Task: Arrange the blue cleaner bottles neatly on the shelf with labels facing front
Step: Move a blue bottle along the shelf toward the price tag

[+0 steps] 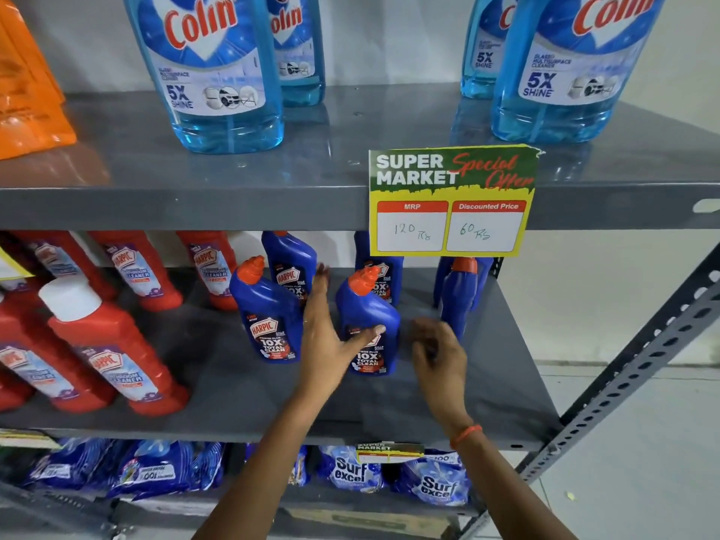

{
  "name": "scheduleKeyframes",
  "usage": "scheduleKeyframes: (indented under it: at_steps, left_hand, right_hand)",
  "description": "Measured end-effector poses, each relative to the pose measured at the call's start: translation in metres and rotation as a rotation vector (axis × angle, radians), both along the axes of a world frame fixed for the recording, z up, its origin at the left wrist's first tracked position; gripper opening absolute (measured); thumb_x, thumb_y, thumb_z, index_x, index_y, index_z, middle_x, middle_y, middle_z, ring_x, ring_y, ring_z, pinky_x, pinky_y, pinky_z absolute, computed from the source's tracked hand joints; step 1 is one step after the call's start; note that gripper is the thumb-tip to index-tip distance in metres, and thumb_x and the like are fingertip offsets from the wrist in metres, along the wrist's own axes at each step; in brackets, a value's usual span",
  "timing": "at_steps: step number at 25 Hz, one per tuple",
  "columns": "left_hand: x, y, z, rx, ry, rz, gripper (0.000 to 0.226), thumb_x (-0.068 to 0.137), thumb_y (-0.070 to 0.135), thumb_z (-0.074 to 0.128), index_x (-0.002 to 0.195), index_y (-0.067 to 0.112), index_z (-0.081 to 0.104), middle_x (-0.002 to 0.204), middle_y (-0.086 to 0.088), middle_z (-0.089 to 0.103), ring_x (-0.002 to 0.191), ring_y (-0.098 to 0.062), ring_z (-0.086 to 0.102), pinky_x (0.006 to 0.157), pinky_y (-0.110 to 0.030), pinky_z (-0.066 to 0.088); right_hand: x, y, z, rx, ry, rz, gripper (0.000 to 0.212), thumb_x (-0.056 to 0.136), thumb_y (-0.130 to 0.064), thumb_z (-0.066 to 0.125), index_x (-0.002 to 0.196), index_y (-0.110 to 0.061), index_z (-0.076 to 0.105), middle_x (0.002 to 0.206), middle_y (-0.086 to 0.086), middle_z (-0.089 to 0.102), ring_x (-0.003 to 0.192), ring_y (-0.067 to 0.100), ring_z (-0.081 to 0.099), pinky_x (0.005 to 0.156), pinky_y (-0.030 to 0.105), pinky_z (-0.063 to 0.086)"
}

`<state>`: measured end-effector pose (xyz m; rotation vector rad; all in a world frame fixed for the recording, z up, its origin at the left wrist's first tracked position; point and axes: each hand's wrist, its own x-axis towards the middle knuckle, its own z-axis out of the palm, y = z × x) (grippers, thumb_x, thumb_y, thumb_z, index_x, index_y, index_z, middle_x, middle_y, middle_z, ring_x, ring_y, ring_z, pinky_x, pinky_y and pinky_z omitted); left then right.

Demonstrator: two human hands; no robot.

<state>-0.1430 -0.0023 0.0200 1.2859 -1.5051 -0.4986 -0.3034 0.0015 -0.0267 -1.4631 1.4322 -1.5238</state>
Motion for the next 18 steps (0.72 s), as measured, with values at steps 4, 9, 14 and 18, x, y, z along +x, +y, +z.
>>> scheduleKeyframes:
  at_steps: [4,9,14,18]
  left_hand:
    - [-0.057,0.011,0.017,-0.25,-0.184,-0.064,0.089,0.076,0.043,0.066,0.144,0.013,0.018,0.153,-0.005,0.022,0.144,-0.014,0.016,0.118,-0.028,0.019]
    - [-0.106,-0.013,0.011,0.017,-0.144,-0.291,0.071,0.09,0.013,0.055,0.147,0.014,0.013,0.157,0.002,0.014,0.144,-0.012,0.015,0.117,-0.02,0.014]
    - [-0.115,-0.05,0.0,0.306,-0.019,-0.375,0.068,0.077,0.014,0.06,0.139,0.009,0.035,0.142,-0.014,0.047,0.132,-0.026,0.043,0.111,-0.037,0.035]
    - [-0.112,-0.057,0.005,0.343,0.02,-0.458,0.059,0.079,-0.007,0.055,0.134,0.011,0.041,0.137,-0.012,0.051,0.123,-0.015,0.046,0.099,-0.022,0.037]
  right_hand:
    - [-0.025,0.007,0.009,-0.213,0.074,-0.273,0.03,0.08,-0.001,0.057,0.109,-0.008,0.053,0.111,0.011,0.05,0.099,0.004,0.052,0.086,0.012,0.041]
    - [-0.04,-0.019,-0.029,0.096,0.09,-0.302,0.074,0.07,-0.014,0.077,0.132,-0.006,0.038,0.131,0.02,0.042,0.122,0.03,0.043,0.101,0.038,0.039]
    - [-0.042,-0.032,-0.035,0.133,0.067,-0.24,0.054,0.074,-0.012,0.074,0.122,-0.007,0.05,0.11,0.01,0.052,0.096,0.023,0.055,0.08,0.02,0.045]
    - [-0.065,-0.027,-0.031,0.124,-0.009,-0.219,0.036,0.072,-0.007,0.075,0.104,-0.006,0.057,0.092,0.008,0.057,0.078,0.023,0.054,0.065,0.012,0.042]
